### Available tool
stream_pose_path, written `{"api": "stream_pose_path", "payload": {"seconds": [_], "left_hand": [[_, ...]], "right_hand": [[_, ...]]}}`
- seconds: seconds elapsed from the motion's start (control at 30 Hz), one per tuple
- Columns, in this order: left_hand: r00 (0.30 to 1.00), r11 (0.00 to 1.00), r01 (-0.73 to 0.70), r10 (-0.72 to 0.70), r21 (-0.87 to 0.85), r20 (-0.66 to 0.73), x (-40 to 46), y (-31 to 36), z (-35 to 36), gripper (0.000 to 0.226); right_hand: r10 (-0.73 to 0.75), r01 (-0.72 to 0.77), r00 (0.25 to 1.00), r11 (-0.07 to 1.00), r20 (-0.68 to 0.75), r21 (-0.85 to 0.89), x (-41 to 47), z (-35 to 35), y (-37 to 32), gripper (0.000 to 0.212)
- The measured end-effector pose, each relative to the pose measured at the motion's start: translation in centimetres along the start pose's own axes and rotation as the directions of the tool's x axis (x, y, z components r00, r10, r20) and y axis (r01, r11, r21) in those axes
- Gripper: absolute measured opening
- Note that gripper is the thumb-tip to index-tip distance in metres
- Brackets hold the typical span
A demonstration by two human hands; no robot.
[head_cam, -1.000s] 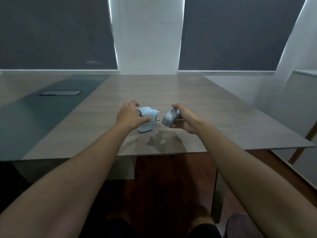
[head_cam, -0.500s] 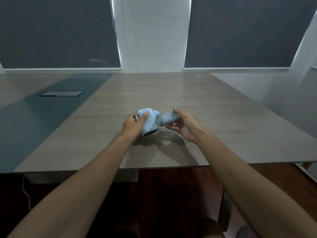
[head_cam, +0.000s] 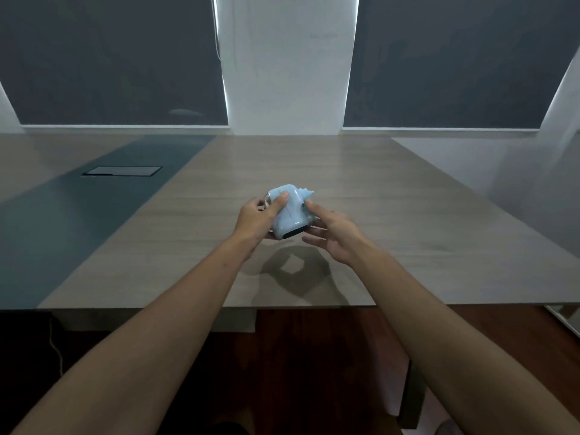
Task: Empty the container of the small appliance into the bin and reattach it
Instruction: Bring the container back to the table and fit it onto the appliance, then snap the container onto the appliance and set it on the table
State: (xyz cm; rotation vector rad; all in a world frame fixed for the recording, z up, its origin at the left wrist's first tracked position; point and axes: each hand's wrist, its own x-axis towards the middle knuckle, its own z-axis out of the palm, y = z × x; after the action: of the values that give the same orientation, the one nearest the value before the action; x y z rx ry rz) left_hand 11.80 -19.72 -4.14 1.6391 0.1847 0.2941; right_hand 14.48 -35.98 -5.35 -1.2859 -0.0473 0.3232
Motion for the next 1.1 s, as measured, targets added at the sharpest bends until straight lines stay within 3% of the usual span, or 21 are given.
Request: {"api": "stream_pose_path", "payload": {"seconds": [0.13,0.4,0.53,0.8,0.97,1.1], "left_hand": [[0.998,1.000,-0.013,0.015,0.024,-0.058,-0.1,0.6,-0.3,0.055],[0.979,0.996,-0.005,0.024,0.092,-0.202,-0.8,0.3,-3.9,0.085],[0.956,0.990,-0.004,0.045,0.141,-0.291,-1.5,0.3,-6.7,0.078],[0.850,0.892,0.103,0.151,0.440,-0.505,-3.5,-0.6,-13.8,0.062],[0.780,0.873,0.165,0.170,0.460,-0.603,-4.6,-1.8,-17.2,0.066],[0.780,0.857,0.206,0.148,0.473,-0.608,-5.0,-2.8,-18.1,0.070]], "right_hand": [[-0.057,0.054,0.998,0.992,-0.018,-0.118,-0.6,1.1,0.1,0.047],[0.017,0.009,0.998,0.929,0.066,-0.371,-1.8,4.2,-0.1,0.051],[0.032,0.007,0.995,0.928,0.099,-0.372,-2.4,6.7,0.4,0.050],[-0.007,0.053,0.995,0.878,0.099,-0.476,-2.5,10.6,2.8,0.050],[-0.015,0.068,0.994,0.849,0.104,-0.523,-2.4,12.0,3.9,0.046],[-0.025,0.066,0.996,0.846,0.084,-0.529,-2.4,12.6,4.5,0.038]]}}
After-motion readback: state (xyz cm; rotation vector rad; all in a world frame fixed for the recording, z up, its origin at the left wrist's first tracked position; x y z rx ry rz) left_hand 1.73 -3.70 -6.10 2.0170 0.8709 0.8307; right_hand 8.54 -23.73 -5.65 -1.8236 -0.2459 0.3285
